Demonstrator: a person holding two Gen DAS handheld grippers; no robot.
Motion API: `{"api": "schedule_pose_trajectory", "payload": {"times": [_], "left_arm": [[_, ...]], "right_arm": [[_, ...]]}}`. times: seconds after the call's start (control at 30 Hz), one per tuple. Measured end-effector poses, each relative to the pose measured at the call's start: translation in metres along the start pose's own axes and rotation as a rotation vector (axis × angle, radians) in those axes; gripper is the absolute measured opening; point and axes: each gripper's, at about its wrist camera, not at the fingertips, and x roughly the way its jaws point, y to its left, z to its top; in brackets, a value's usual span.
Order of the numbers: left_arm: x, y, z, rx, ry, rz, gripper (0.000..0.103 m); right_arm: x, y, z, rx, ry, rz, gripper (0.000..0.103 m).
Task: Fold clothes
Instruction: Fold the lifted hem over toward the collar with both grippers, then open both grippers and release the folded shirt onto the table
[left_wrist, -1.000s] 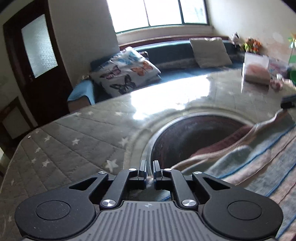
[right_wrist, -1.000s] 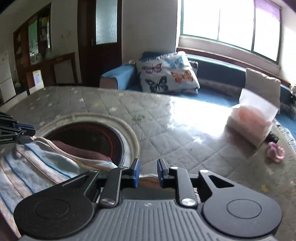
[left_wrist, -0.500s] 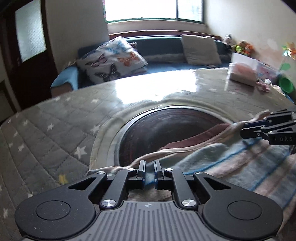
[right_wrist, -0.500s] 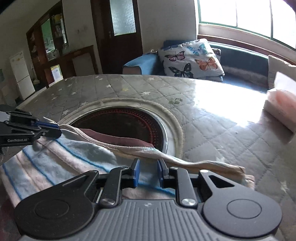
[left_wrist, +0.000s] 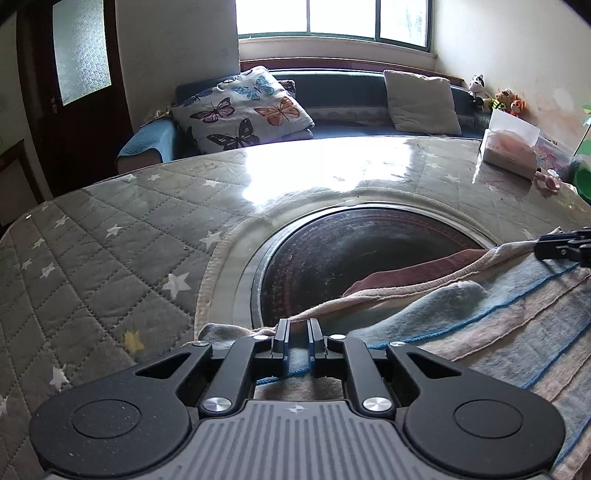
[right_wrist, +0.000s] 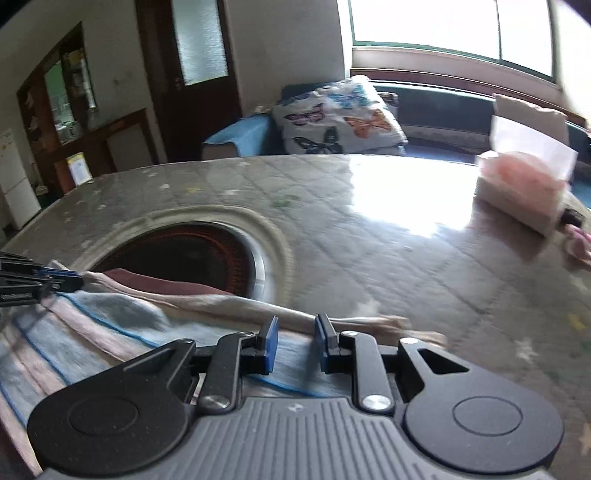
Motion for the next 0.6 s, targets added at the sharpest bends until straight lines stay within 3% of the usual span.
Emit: {"api": "schedule_pose_trajectory", "payload": {"times": [0.27, 0.3, 0.43, 0.6], "left_arm": [[0.0, 0.0, -0.003, 0.003, -0.022, 0.012, 0.015], [-0.001, 0.0, -0.003, 0.001, -0.026, 0.013, 0.018], [-0.013, -0.001, -0.005, 0.008, -0.055, 0.026, 0.045], [-0.027, 0.002, -0.012, 0.016, -0.076, 0.068, 0.056]], "right_arm": [[-0.001, -0.02, 0.0, 0.034, -0.021, -0.023, 0.02], [-0.002, -0.019, 0.001, 0.032, -0.02, -0.027, 0.02], [-0.014, -0.012, 0.001, 0.002, -0.04, -0.046, 0.022], [-0.015, -0.014, -0.006, -0.016, 0.001, -0.064, 0.024]]}}
